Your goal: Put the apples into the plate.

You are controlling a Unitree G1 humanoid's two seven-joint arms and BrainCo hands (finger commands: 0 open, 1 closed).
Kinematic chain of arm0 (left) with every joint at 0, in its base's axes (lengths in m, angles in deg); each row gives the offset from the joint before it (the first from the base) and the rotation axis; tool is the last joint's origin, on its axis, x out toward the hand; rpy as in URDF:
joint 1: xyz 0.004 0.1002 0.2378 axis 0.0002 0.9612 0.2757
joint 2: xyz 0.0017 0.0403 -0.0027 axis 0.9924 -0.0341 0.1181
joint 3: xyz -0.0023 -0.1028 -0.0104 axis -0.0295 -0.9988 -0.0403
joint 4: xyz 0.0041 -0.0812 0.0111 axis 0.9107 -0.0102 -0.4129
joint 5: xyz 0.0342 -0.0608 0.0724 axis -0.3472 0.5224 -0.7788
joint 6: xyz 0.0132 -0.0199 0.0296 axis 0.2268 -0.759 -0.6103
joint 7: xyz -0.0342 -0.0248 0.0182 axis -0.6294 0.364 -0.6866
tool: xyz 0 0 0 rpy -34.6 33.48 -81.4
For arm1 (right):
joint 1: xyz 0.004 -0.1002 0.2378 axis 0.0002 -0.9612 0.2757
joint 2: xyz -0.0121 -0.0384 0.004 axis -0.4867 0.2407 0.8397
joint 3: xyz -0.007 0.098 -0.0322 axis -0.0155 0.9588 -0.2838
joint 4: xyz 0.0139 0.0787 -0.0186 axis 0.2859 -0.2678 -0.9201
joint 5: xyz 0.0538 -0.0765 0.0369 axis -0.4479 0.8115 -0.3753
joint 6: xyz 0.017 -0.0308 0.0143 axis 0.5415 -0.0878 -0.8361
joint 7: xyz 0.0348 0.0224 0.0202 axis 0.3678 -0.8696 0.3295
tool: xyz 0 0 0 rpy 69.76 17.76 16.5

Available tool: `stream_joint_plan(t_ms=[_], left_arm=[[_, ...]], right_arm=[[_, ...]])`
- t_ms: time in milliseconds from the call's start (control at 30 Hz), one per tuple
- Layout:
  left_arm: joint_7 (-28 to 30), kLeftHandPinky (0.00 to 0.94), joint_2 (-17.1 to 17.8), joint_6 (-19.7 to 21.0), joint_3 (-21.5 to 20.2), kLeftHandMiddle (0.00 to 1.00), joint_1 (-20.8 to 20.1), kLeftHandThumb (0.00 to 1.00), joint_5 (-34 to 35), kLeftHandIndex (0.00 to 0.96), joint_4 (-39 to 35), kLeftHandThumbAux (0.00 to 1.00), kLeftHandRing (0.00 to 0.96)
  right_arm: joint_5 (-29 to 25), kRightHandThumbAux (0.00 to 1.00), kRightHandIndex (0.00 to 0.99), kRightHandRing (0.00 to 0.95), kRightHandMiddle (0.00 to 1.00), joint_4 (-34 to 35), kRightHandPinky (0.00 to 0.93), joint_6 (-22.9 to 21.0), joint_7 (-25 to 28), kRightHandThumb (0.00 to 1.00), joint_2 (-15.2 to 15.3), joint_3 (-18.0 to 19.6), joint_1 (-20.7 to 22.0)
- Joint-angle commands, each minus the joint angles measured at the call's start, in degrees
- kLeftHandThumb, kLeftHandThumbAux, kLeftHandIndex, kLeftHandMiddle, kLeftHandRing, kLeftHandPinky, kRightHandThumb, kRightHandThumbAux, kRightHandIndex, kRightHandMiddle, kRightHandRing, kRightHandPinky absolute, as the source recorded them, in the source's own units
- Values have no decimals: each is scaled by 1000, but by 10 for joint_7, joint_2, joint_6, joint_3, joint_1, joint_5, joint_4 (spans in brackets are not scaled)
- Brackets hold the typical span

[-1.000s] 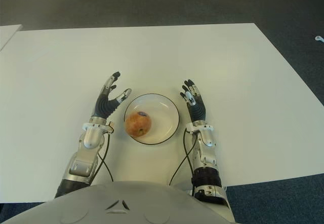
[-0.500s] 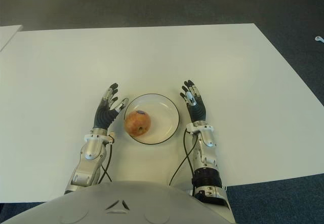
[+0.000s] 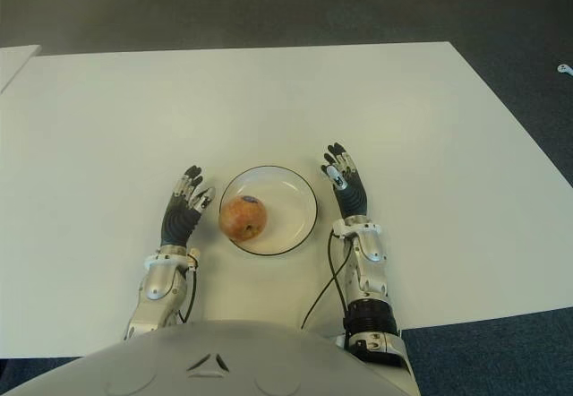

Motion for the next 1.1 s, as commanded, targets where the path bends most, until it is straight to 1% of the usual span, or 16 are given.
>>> stream_joint_plan(t_ms=[33, 200, 300, 367, 500, 633, 667, 700, 767, 833, 900, 1100], left_arm=[[5, 161, -24, -46, -28, 117, -55, 59, 27, 93, 169, 625, 118], [-2, 157, -22, -88, -25, 120, -59, 64, 15, 89, 200, 608, 127], [-16, 141, -22, -101, -24, 116, -62, 63, -1, 86, 214, 604, 124], [-37, 124, -22, -98, -18, 108, -59, 65, -24, 79, 209, 615, 116], [-77, 85, -20, -70, -7, 84, -53, 69, -69, 61, 197, 631, 91], [-91, 73, -24, -47, 0, 68, -49, 75, -82, 48, 186, 634, 73], [-90, 73, -26, -49, 0, 67, -49, 76, -78, 47, 187, 634, 72], [-90, 93, -28, -50, 0, 71, -49, 80, -75, 48, 188, 633, 78], [-84, 131, -28, -65, -3, 86, -53, 87, -63, 53, 200, 634, 97], [-72, 157, -26, -96, -8, 102, -59, 89, -46, 59, 223, 633, 115], [-66, 179, -24, -113, -9, 120, -63, 91, -38, 67, 235, 632, 135], [-43, 219, -22, -174, -11, 158, -70, 96, -11, 89, 268, 622, 176]], right_arm=[[4, 551, 51, 23, 69, -20, 31, -22, 4, 77, 5, 0, -39], [-5, 575, 55, 26, 71, -19, 31, -20, 19, 104, 9, 3, -45], [-8, 584, 50, 20, 65, -18, 11, -19, 25, 111, 11, 4, -47], [-8, 593, 45, 14, 59, -15, 8, -16, 27, 114, 13, 5, -48], [-2, 609, 33, 3, 45, -9, 2, -7, 26, 115, 16, 5, -51], [4, 613, 23, 0, 33, 0, 0, -5, 22, 111, 21, 3, -52], [4, 614, 22, 0, 31, 0, 0, -5, 22, 110, 22, 3, -52], [4, 614, 19, 0, 28, 0, 0, -5, 22, 108, 24, 3, -52], [4, 616, 16, 0, 23, 2, 0, -7, 21, 103, 26, 3, -52], [4, 617, 16, 0, 21, 6, 0, -9, 21, 100, 28, 3, -52], [3, 616, 16, 0, 20, 7, 1, -10, 21, 97, 29, 3, -52], [6, 607, 18, 0, 21, 8, 0, -8, 24, 85, 34, 0, -53]])
